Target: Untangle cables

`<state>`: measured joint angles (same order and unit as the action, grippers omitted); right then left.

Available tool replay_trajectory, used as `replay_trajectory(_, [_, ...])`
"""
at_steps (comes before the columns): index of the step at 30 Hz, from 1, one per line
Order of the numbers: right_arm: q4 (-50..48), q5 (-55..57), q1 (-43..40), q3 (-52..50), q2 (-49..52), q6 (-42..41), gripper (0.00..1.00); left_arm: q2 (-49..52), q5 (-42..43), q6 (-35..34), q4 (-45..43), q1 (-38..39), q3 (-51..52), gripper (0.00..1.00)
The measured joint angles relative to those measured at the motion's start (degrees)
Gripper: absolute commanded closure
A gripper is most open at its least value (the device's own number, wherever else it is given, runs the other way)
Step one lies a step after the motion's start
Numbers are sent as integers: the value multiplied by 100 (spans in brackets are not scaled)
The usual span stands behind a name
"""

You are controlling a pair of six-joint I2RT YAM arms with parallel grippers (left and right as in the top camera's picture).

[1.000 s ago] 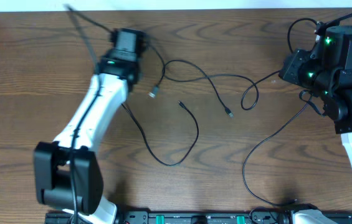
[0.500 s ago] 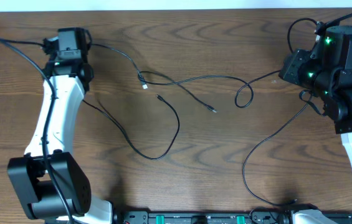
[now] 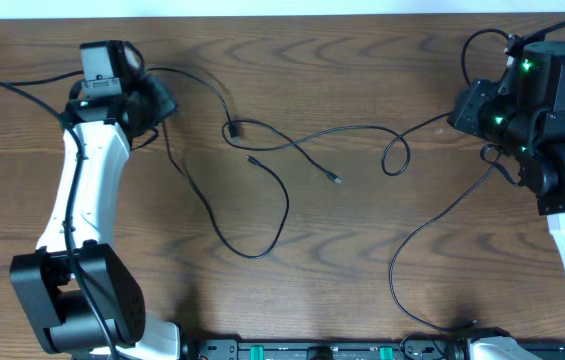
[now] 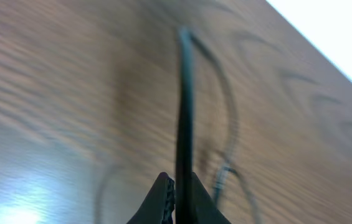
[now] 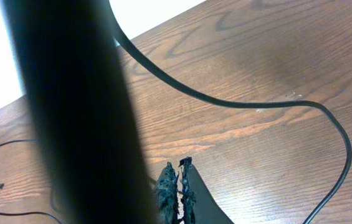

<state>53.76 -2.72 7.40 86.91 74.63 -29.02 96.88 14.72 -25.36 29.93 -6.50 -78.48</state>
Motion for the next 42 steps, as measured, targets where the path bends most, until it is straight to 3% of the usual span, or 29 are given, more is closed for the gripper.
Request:
replay_trajectory(5, [66, 2, 0, 0, 0, 0, 99, 0, 496, -459, -372, 181, 0, 92])
replay_trajectory(19, [131, 17, 0, 0, 0, 0, 99, 0, 634, -4026, -752, -402, 0, 92])
replay_trajectory(25, [131, 26, 0, 0, 0, 0, 99, 0, 610, -4664, -741, -662, 0, 92])
replay_trajectory(29, [127, 153, 0, 0, 0, 0, 99, -2, 595, -4028, -363, -673, -9, 92])
replay_trajectory(38, [-76, 890, 0, 0, 2, -55, 99, -2, 595, -673, 1491, -264, -26, 92])
replay_trajectory(42, [-444, 1314, 0, 0, 2, -208, 99, -2, 595, 632, 1768, -26, 55, 93])
